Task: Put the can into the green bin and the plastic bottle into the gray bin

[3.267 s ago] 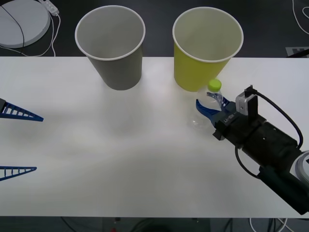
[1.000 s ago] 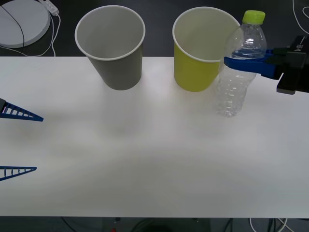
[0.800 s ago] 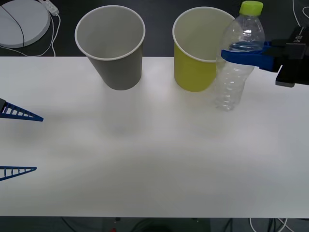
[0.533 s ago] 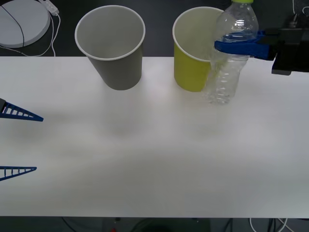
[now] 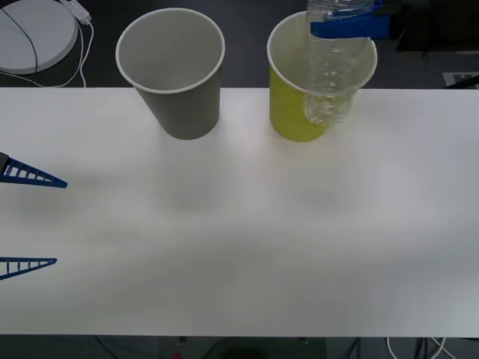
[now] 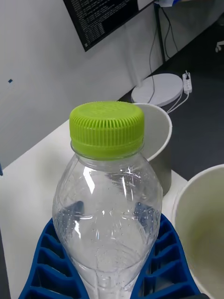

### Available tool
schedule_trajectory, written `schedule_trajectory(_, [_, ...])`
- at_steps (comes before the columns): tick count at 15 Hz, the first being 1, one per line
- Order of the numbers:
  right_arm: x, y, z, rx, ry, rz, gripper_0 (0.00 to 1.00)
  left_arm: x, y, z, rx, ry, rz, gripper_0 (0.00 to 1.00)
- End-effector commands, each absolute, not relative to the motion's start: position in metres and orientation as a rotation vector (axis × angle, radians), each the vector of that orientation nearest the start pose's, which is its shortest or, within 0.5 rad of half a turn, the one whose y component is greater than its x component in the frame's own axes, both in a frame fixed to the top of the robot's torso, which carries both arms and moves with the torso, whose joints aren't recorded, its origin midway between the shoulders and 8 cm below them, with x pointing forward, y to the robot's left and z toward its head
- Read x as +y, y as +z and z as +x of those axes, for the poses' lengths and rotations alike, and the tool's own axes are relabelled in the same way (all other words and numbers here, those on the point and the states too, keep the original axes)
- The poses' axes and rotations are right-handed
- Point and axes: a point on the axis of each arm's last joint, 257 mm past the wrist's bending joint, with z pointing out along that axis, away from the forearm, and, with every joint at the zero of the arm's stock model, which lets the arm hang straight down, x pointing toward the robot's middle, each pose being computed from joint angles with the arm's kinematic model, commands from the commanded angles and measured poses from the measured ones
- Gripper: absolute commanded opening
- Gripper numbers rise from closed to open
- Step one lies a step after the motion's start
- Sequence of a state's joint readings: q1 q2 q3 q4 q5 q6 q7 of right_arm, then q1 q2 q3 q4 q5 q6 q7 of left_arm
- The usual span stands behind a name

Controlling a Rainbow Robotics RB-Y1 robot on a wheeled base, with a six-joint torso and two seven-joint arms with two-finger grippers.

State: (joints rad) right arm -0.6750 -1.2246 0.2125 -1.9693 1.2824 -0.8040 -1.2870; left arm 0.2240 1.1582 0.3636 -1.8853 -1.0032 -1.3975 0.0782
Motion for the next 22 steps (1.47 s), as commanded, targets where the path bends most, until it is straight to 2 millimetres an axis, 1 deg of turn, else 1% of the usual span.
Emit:
schedule_trajectory(1, [-0.103,0.087,0.468,1.727,0.713,-0.894,0.0,0.281,-0.112,0.304,1.527,-0.537,1.58,1.0])
schedule_trajectory(4, [-0.093,0.092,0.485,1.751,0.708,-0.898,0.0,0.281,-0.112,0.304,1.527,-0.537,1.58,1.0])
schedule_trajectory(6, [-0.094,0.097,0.494,1.792,0.669,-0.932,0.0,0.281,-0.112,0.304,1.527,-0.537,1.58,1.0])
schedule_trajectory(9, [-0.092,0.111,0.501,1.836,0.634,-0.978,0.0,0.281,-0.112,0.304,1.527,-0.537,1.58,1.0])
schedule_trajectory(11, [-0.084,0.113,0.506,1.886,0.633,-0.966,0.0,0.281,-0.112,0.304,1.527,-0.537,1.58,1.0])
schedule_trajectory(12, [-0.078,0.115,0.511,1.886,0.583,-0.979,0.0,0.281,-0.112,0.304,1.527,-0.537,1.58,1.0])
schedule_trajectory(15, [-0.061,0.117,0.526,1.914,0.551,-0.988,0.0,0.281,-0.112,0.304,1.527,-0.537,1.58,1.0])
schedule_trajectory(19, [-0.039,0.113,0.55,1.955,0.519,-0.982,0.0,0.281,-0.112,0.304,1.527,-0.537,1.58,1.0])
schedule_trajectory(22, [-0.022,0.113,0.562,1.974,0.49,-0.986,0.0,0.281,-0.112,0.304,1.527,-0.537,1.58,1.0])
